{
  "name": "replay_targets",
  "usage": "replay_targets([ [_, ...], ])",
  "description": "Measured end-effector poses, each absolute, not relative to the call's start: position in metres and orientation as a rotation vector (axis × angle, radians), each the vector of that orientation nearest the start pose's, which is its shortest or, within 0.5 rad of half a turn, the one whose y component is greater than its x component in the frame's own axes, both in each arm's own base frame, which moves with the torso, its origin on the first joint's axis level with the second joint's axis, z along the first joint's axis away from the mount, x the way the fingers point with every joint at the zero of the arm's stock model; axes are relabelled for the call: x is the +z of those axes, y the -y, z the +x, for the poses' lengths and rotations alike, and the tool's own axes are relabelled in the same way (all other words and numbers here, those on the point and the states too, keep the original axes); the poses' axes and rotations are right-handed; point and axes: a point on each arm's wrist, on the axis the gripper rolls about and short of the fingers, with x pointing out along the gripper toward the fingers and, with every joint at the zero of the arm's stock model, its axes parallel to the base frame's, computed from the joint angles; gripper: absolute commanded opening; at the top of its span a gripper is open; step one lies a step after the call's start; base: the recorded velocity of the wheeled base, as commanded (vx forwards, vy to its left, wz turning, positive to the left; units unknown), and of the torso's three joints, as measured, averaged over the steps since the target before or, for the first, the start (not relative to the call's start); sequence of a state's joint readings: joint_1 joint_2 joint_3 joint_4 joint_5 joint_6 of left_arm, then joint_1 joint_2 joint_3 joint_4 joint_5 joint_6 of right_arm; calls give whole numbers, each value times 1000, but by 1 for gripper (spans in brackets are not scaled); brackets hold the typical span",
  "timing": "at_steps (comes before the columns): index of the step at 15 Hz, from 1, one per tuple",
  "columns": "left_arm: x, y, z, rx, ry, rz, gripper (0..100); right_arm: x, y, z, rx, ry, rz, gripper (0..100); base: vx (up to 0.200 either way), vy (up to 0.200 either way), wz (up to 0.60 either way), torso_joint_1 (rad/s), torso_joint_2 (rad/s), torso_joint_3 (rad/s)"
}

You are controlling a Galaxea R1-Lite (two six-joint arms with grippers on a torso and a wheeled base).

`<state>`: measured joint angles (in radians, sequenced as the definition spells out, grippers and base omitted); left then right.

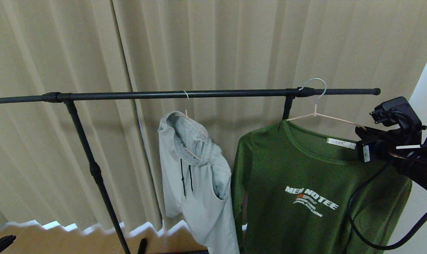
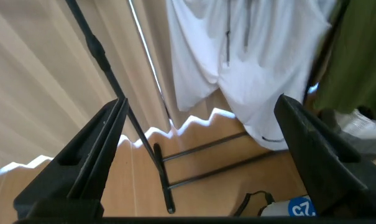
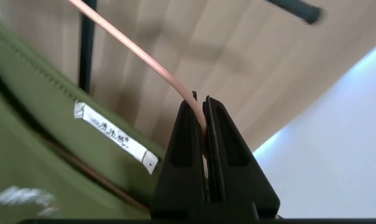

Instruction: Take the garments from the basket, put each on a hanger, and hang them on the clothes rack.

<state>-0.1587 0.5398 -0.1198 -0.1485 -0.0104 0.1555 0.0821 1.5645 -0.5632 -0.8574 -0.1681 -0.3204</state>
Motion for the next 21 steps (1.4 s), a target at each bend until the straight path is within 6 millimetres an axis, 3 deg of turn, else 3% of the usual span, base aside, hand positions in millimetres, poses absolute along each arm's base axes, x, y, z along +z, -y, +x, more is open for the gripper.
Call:
replay_targets([
  [5, 122, 5, 31, -196, -262, 183, 100, 181, -27, 257, -27, -143, -339, 0, 200, 0, 0, 3, 5, 6],
  [14, 114, 3, 18, -190, -196, 303, 100, 169, -67, 280, -17, -173, -368, 0, 0, 0, 0, 0, 0, 0],
  [21, 116, 2, 17, -135, -183, 294, 100, 153, -101, 278, 77, -210, -454, 0, 0, 0, 0, 0, 0, 0],
])
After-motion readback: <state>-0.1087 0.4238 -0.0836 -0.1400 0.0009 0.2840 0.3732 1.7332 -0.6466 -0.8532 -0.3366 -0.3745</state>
